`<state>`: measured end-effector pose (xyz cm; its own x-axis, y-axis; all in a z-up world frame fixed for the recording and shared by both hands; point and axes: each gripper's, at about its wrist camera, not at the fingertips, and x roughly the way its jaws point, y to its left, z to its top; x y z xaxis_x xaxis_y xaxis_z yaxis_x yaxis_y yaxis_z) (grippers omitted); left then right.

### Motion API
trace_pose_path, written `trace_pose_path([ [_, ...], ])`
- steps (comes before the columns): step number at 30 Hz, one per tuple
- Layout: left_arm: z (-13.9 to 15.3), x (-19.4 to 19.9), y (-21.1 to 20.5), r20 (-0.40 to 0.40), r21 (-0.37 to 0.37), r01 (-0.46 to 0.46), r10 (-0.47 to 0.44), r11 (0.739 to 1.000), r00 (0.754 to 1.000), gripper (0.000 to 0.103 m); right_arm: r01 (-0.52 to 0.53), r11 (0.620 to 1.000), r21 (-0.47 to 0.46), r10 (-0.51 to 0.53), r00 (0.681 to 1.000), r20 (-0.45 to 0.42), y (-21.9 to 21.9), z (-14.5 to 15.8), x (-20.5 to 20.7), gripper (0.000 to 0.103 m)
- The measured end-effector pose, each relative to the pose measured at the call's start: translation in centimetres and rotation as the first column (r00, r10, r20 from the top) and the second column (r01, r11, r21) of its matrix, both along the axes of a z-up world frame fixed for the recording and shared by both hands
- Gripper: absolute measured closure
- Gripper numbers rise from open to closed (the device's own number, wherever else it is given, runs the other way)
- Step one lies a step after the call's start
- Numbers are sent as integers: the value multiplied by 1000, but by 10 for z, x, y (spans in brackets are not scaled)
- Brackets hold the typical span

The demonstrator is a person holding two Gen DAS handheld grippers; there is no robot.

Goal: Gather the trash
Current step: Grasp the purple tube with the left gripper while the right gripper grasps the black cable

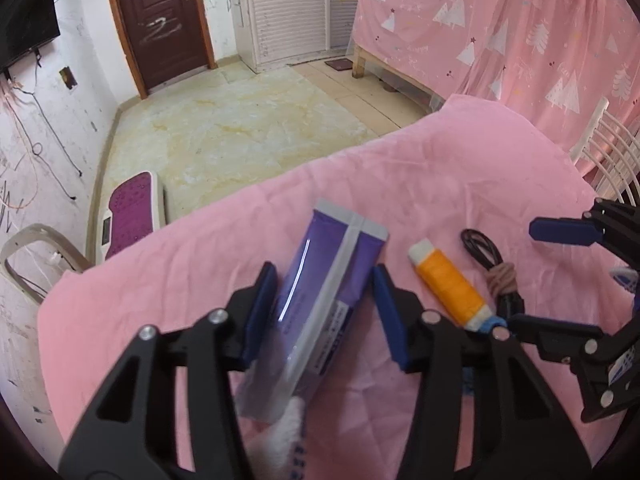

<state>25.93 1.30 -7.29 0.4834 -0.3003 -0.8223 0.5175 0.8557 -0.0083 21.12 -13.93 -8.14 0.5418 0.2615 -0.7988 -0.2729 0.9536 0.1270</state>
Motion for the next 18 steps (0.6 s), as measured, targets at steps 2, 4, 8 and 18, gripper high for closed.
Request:
trace_pose_path([
  [2, 1, -3, -1, -9, -1, -7, 7, 1000, 1000, 61, -3, 1000, 2, 3, 1000, -6, 3, 2, 3, 35],
  [4, 1, -7, -3, -16, -7, -11, 11, 1000, 1000, 62, -11, 1000, 4, 11, 1000, -12, 6, 1, 4, 35],
  [8, 2, -13, -6, -7, -6, -21, 21, 1000, 1000, 64, -12, 1000, 0, 12, 999, -32, 9, -4, 8, 51],
  [18, 16, -20, 1, 42, -55, -67, 69, 996, 997, 64, 17, 999, -27, -18, 1000, -17, 13, -8, 5, 83],
])
